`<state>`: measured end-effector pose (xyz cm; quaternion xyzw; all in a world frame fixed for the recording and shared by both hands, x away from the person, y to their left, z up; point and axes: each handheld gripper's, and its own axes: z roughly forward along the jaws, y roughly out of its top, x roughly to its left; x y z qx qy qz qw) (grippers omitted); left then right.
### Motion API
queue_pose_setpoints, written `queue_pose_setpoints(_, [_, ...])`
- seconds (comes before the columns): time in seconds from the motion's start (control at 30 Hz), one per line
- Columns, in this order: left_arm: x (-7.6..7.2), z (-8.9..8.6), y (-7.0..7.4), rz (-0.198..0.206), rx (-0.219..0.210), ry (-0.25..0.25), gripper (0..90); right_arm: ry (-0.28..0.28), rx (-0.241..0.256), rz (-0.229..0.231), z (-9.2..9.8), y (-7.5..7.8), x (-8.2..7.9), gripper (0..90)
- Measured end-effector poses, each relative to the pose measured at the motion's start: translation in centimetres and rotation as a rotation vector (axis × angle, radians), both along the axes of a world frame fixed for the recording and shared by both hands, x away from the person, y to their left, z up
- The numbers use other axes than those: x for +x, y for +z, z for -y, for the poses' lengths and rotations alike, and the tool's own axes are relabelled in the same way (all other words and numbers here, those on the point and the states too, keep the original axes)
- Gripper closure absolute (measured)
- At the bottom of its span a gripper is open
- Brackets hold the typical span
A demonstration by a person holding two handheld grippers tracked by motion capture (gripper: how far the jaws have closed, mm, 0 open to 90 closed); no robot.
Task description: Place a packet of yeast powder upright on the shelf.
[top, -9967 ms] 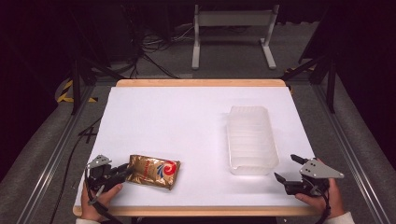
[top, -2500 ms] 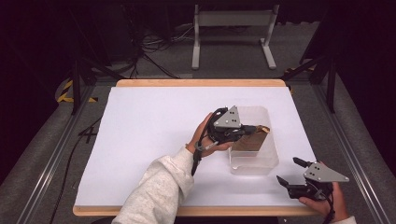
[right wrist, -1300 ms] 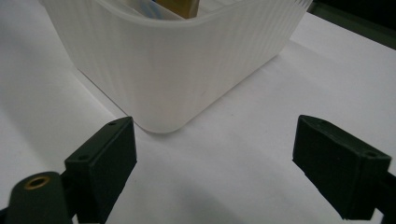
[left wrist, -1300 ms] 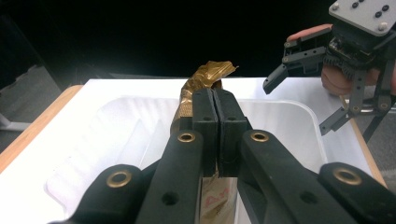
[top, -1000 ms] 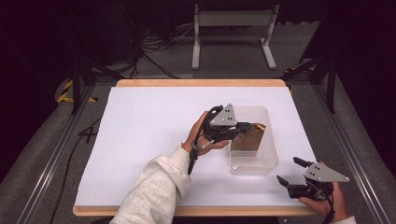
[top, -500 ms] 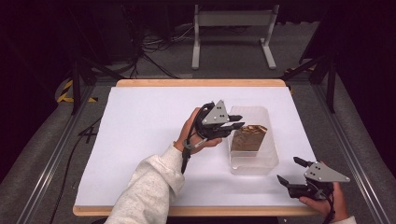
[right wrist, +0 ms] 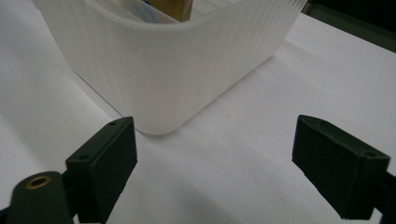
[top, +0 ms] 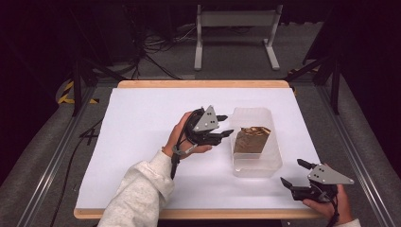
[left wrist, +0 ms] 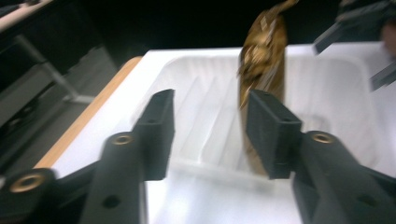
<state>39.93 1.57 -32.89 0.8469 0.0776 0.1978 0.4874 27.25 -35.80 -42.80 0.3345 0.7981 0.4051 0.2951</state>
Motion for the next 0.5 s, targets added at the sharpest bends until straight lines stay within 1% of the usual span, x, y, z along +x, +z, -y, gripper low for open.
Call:
queue_pose_setpoints(0.03, [0.0, 0.0, 0.0, 0.000, 0.000, 0.000, 48.9, 0.000, 0.000, 0.000, 0.0, 0.0, 0.0, 14.5])
queue_pose_setpoints(0.07, [0.0, -0.4, -0.1, 0.003, 0.006, 0.004, 48.9, 0.000, 0.000, 0.000, 0.0, 0.0, 0.0, 14.5])
queue_pose_setpoints(0.13, [-0.2, -0.9, -0.3, 0.011, 0.020, 0.031, 44.9, 0.004, -0.002, 0.002, -0.1, 0.0, 0.0, 14.5])
queue_pose_setpoints(0.17, [-0.2, -1.2, -0.4, 0.006, 0.020, 0.040, 42.6, 0.004, -0.003, 0.002, -0.1, 0.0, 0.0, 14.5])
queue_pose_setpoints(0.23, [-0.4, -1.8, -0.6, 0.015, 0.040, 0.065, 39.6, 0.002, -0.001, 0.001, -0.1, 0.0, 0.0, 14.5])
queue_pose_setpoints(0.27, [-0.4, -2.1, -0.8, 0.014, 0.046, 0.073, 36.2, 0.004, -0.004, 0.002, -0.1, 0.0, 0.0, 14.5])
queue_pose_setpoints(0.3, [-0.5, -2.7, -1.0, 0.021, 0.051, 0.092, 33.6, 0.004, -0.004, 0.001, -0.1, 0.0, 0.0, 14.5])
queue_pose_setpoints(0.33, [-0.6, -2.9, -1.2, 0.014, 0.056, 0.104, 33.0, 0.004, -0.004, 0.001, -0.1, 0.0, 0.0, 14.5])
queue_pose_setpoints(0.37, [-0.6, -2.9, -1.2, 0.014, 0.056, 0.104, 31.6, 0.004, -0.004, 0.001, -0.1, 0.0, 0.0, 14.5])
queue_pose_setpoints(0.4, [-0.5, -3.2, -1.5, 0.018, 0.072, 0.110, 31.6, 0.004, -0.003, -0.001, -0.1, 0.0, 0.0, 14.5])
queue_pose_setpoints(0.47, [-0.5, -3.6, -1.9, 0.017, 0.085, 0.126, 28.8, 0.003, -0.008, 0.002, -0.2, 0.0, 0.0, 14.5])
queue_pose_setpoints(0.5, [-0.5, -4.1, -2.2, 0.013, 0.099, 0.137, 26.4, 0.004, -0.009, 0.001, -0.2, 0.0, 0.0, 14.5])
